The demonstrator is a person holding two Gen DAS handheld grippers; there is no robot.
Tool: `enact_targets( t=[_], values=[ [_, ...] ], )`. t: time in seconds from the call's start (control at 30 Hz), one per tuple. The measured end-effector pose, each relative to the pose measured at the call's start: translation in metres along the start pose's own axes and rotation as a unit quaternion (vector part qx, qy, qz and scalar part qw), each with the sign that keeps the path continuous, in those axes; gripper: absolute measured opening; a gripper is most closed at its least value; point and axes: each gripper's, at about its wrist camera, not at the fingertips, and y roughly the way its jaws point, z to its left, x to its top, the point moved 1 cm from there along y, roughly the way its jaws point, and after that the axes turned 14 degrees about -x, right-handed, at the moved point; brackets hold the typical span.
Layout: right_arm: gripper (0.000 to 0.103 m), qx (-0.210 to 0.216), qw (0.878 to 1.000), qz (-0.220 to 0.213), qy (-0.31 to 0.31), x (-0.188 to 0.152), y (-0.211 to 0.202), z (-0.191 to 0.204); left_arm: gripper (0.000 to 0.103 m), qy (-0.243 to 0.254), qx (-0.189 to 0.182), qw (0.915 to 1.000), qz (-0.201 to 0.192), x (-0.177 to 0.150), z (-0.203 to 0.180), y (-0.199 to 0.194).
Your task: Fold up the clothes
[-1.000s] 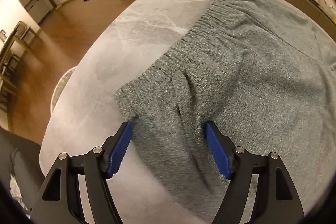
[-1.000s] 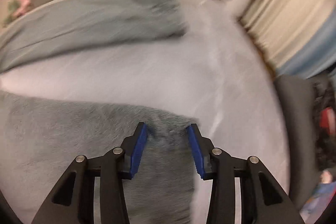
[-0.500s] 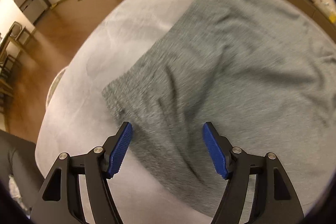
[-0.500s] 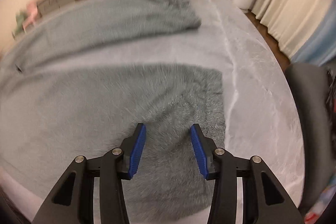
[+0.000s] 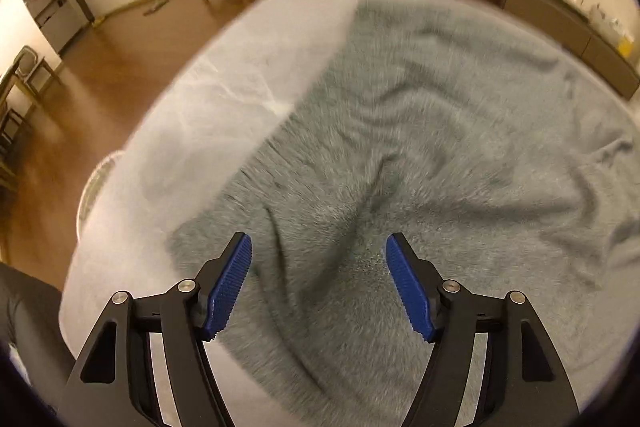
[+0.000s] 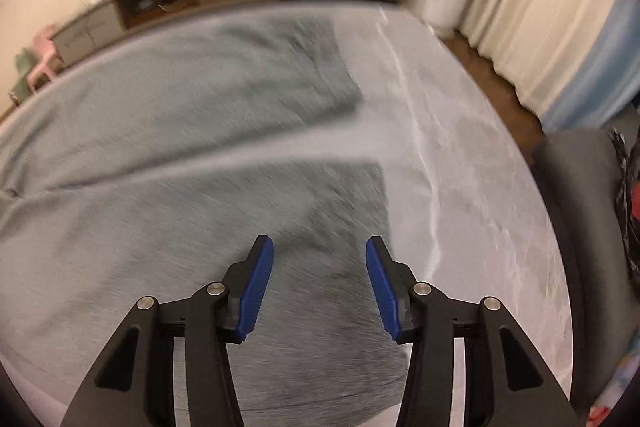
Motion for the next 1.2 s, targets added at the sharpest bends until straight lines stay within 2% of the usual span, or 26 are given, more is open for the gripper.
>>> enact_targets(
  t=[0.1,0.17,0.2,0.27,0.33,0.4,0.57,0.63,0.67,0.73,0.87,0.97,1.0,1.03,1.07,1.1,1.13,1.2],
  values=[
    [0.049,0.008,1.0,0.012,0.012,0.004,0.023,-0.011,0.073,-0.013,0.008,0.9999,0.007,0.006,0.001,0.007],
    [0.049,0.022,0.999,0.004,0.032,0.006,0.019,-0.022,0.073,-0.035,-0.029,0.9989,-0.003,0.012,-0.001,0.0],
    [0.051,0.037,0.998,0.0,0.043,0.01,0.014,-0.029,0.073,-0.049,-0.061,0.9969,-0.009,0.018,-0.004,-0.005],
    [0.051,0.084,0.995,0.007,0.059,0.026,0.01,-0.039,0.074,-0.08,-0.121,0.9892,-0.015,0.039,-0.01,-0.01],
    [0.056,0.098,0.993,0.009,0.07,0.056,0.012,-0.041,0.074,-0.105,-0.174,0.9786,-0.028,0.069,-0.021,-0.013],
    [0.063,0.092,0.993,0.01,0.078,0.096,0.025,-0.039,0.075,-0.109,-0.212,0.9707,-0.031,0.105,-0.047,-0.009],
    [0.068,0.065,0.995,0.012,0.072,0.174,0.059,-0.01,0.077,-0.071,-0.24,0.9682,0.011,0.181,-0.119,0.047],
    [0.068,0.052,0.997,0.013,0.061,0.194,0.073,0.006,0.077,-0.007,-0.203,0.9791,-0.014,0.204,-0.148,0.062],
    [0.068,0.046,0.997,0.011,0.052,0.202,0.079,0.014,0.077,0.043,-0.176,0.983,-0.028,0.211,-0.164,0.07],
    [0.068,0.038,0.999,0.009,0.032,0.212,0.094,0.027,0.077,0.139,-0.131,0.9806,-0.044,0.219,-0.189,0.089],
    [0.068,0.022,1.0,0.007,-0.011,0.226,0.126,0.053,0.077,0.205,-0.111,0.9724,-0.016,0.224,-0.204,0.13],
    [0.069,0.031,0.999,-0.002,-0.017,0.23,0.141,0.061,0.079,0.218,-0.117,0.9689,0.002,0.232,-0.211,0.154],
    [0.068,0.036,0.999,-0.004,-0.015,0.231,0.143,0.062,0.074,0.218,-0.121,0.9684,-0.001,0.235,-0.212,0.158],
    [0.063,0.043,0.999,-0.008,-0.014,0.232,0.144,0.062,0.065,0.218,-0.137,0.9663,0.001,0.238,-0.213,0.159],
    [0.057,0.048,0.999,-0.012,-0.016,0.231,0.143,0.063,0.027,0.221,-0.147,0.964,0.001,0.237,-0.214,0.157],
    [0.037,0.052,0.998,-0.016,-0.025,0.231,0.14,0.068,0.012,0.232,-0.14,0.9625,-0.002,0.237,-0.217,0.155],
    [0.024,0.056,0.998,-0.02,-0.035,0.23,0.137,0.072,0.01,0.243,-0.127,0.9616,-0.005,0.235,-0.222,0.152],
    [0.02,0.048,0.997,-0.036,-0.049,0.228,0.126,0.077,0.008,0.245,-0.115,0.9624,-0.023,0.234,-0.226,0.142]
  ],
)
